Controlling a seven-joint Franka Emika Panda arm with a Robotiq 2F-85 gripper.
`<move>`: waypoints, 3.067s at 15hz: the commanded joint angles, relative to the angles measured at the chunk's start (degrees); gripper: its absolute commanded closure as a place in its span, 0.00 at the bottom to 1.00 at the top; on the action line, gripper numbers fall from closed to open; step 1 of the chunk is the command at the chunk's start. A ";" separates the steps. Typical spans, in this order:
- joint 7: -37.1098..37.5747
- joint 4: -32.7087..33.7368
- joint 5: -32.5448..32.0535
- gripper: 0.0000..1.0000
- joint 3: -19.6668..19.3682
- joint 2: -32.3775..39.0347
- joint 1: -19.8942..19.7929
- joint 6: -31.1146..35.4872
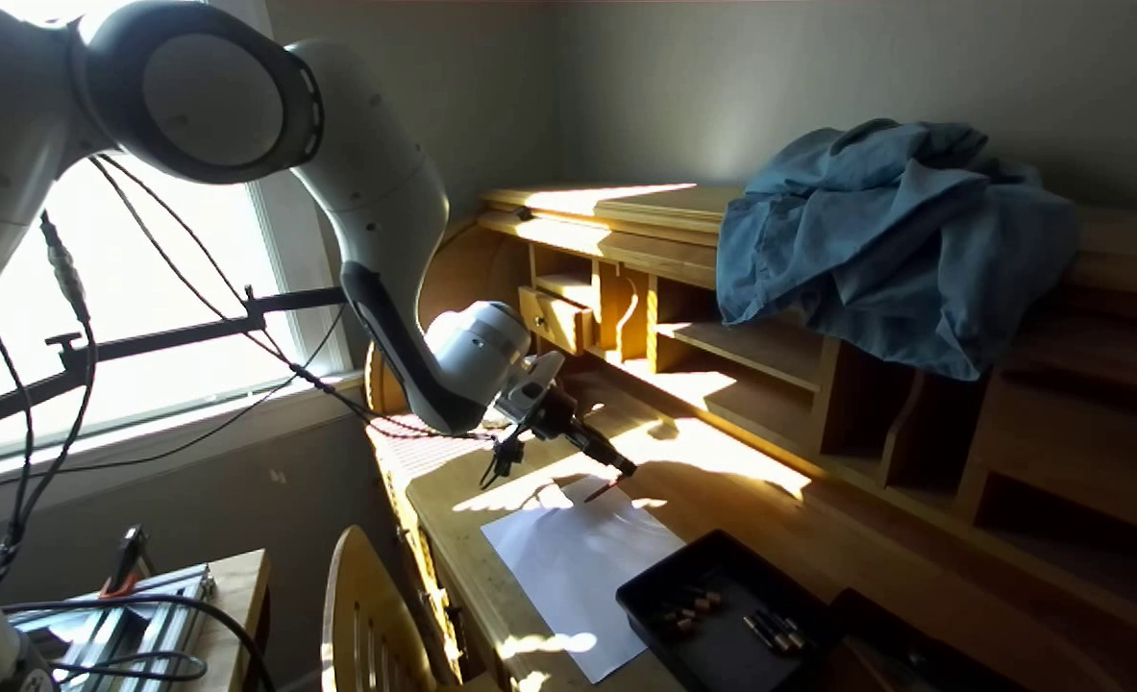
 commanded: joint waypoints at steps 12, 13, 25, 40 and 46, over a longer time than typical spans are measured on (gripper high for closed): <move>-1.70 -2.93 2.39 0.98 -0.65 -2.29 -0.79 -2.40; -1.73 -2.91 2.35 0.98 -0.65 -2.27 -0.76 -2.68; -2.02 -2.84 2.85 0.98 -0.26 -1.60 -0.50 -3.82; -2.27 -3.13 4.18 0.98 -0.36 -1.34 0.54 -7.68; -1.32 -2.65 3.33 0.98 0.04 -1.03 -0.11 -5.80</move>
